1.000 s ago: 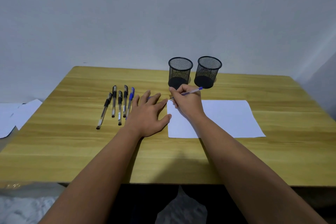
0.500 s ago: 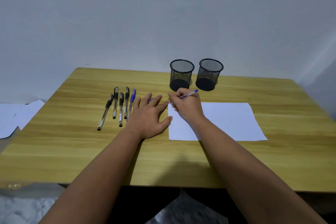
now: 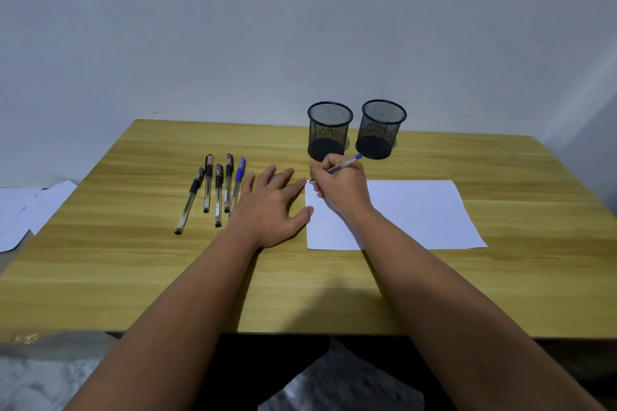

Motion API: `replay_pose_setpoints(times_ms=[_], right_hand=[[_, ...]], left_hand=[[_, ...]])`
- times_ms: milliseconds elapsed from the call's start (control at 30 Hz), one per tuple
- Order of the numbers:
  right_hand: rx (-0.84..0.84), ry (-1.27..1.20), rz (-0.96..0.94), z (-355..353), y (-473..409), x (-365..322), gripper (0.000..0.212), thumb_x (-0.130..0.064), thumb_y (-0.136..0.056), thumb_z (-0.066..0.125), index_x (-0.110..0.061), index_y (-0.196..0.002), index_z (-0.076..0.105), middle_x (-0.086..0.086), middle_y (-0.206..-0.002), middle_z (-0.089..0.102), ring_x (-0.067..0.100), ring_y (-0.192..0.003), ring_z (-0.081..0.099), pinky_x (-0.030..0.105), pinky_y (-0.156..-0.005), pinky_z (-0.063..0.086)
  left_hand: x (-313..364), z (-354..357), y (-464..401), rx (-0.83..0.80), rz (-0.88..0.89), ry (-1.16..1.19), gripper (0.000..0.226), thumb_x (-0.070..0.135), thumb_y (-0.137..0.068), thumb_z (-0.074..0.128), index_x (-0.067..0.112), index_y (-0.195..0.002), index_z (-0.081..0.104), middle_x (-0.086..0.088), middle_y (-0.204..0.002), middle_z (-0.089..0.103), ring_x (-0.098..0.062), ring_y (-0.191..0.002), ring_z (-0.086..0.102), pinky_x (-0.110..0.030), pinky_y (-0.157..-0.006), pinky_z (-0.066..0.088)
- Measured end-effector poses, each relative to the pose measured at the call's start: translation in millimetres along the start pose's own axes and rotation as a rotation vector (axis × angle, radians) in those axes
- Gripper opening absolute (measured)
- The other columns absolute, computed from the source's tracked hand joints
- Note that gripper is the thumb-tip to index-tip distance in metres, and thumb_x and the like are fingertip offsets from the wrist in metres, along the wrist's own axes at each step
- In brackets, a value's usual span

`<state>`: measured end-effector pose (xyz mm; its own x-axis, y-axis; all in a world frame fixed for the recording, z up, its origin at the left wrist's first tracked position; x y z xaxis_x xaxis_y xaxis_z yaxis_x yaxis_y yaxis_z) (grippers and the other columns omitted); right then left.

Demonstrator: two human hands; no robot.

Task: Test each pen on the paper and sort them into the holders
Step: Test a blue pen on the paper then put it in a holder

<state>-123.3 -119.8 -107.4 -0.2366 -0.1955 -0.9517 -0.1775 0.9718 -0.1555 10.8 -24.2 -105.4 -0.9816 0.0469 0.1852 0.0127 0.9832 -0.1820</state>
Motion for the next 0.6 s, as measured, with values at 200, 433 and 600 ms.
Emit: replay_pose_setpoints(times_ms=[200, 433, 600], right_hand=[[0.031, -0.031, 0.009, -5.6, 0.1, 0.6, 0.032, -0.011, -0.09, 0.071, -0.003, -0.063, 0.056, 0.022, -0.056, 0.058, 0.028, -0.049, 0.061, 0.038, -0.053, 0.05], [0.04, 0.013, 0.003, -6.5, 0.7, -0.7, 0.035, -0.013, -0.093, 0.072, -0.006, -0.062, 0.057, 0.009, -0.054, 0.059, 0.024, -0.05, 0.063, 0.033, -0.051, 0.051], [0.031, 0.031, -0.012, -4.8, 0.9, -1.5, 0.038, -0.015, -0.092, 0.072, -0.015, -0.057, 0.056, 0.007, -0.052, 0.059, 0.024, -0.05, 0.062, 0.032, -0.05, 0.048]], left_hand=[[1.6, -0.2, 0.6, -0.011, -0.001, -0.001, 0.073, 0.073, -0.089, 0.031, 0.04, -0.154, 0.036, 0.005, -0.166, 0.027, -0.025, -0.156, 0.012, -0.058, -0.123, 0.009], [1.2, -1.2, 0.2, -0.014, 0.0, -0.002, 0.074, 0.073, -0.089, 0.029, 0.039, -0.155, 0.034, 0.005, -0.167, 0.026, -0.025, -0.156, 0.012, -0.057, -0.123, 0.008], [1.0, -0.7, 0.1, -0.017, -0.001, 0.002, 0.075, 0.073, -0.088, 0.029, 0.04, -0.155, 0.035, 0.006, -0.167, 0.026, -0.025, -0.156, 0.012, -0.057, -0.123, 0.008]])
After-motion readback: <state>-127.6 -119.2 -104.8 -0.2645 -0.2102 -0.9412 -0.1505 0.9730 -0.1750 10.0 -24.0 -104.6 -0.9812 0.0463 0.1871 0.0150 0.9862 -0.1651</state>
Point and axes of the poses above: each hand's wrist, its own y-axis away from the middle knuckle, its own z-axis out of the palm, x = y × z, the point moved 10 cm from there along -y, towards the middle knuckle
